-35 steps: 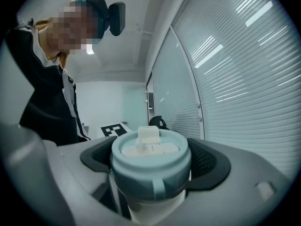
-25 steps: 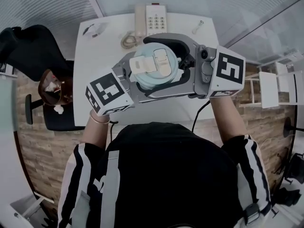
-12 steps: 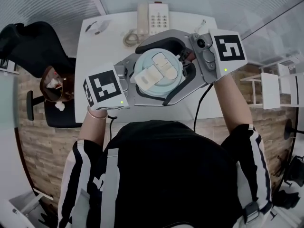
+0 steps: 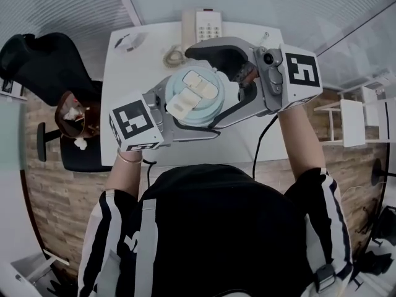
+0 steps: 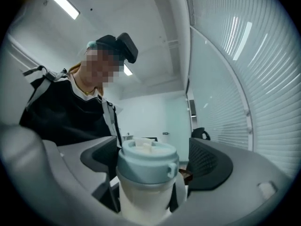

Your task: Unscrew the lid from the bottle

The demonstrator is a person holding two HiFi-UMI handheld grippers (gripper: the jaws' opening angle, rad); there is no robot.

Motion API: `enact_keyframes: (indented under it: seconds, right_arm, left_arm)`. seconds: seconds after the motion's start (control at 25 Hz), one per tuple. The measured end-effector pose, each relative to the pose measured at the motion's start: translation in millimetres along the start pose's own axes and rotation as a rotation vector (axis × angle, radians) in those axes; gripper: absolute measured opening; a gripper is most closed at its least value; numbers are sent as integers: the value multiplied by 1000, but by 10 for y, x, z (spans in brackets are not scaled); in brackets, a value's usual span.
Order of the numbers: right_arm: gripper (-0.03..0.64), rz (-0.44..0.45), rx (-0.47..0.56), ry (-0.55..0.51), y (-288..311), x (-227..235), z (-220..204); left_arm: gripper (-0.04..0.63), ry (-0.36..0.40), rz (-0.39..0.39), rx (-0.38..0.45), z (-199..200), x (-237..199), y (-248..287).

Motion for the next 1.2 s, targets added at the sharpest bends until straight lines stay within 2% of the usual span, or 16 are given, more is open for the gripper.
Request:
enact_keyframes:
  seconds: [0.08, 0.32, 0.4, 0.48, 0.6, 0.72, 0.84, 1.04, 1.2]
  right_arm:
    - [468, -132, 14, -19, -58, 62, 82]
    - [466, -656, -37, -44, -138, 265, 70]
    - [466, -789, -22, -41, -124, 304, 31]
    - [465, -872, -1, -39, -66, 329, -31]
    - [465, -895, -23, -43, 104, 338, -175]
    - [465, -949, -90, -117, 203, 397, -267]
    - [466, -994, -85, -129, 242, 423, -306]
    - [451, -977, -103, -106, 302, 451, -343]
    - [437, -940, -99, -125, 212, 428, -288]
  left_arm:
    - [448, 5, 59, -3, -19, -100, -53]
    - [448, -28, 292, 27, -45, -489, -282]
    - [448, -38, 356, 25, -80, -565, -336]
    - [448, -36, 414, 16, -125, -618, -378]
    - [448, -10, 487, 1, -186, -653, -423]
    - [448, -2, 549, 12, -199, -685, -487]
    - [448, -32, 563, 21, -204, -664, -541]
    - [448, 5, 584, -26, -214, -651, -512]
    - [448, 31, 579, -20, -135, -660, -409]
Point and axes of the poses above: the fingertips, and each gripper's own axes: y forward along the fingers, x to its right, z out of its top, the point moved 1 cm from there along -y, backward along the fingers
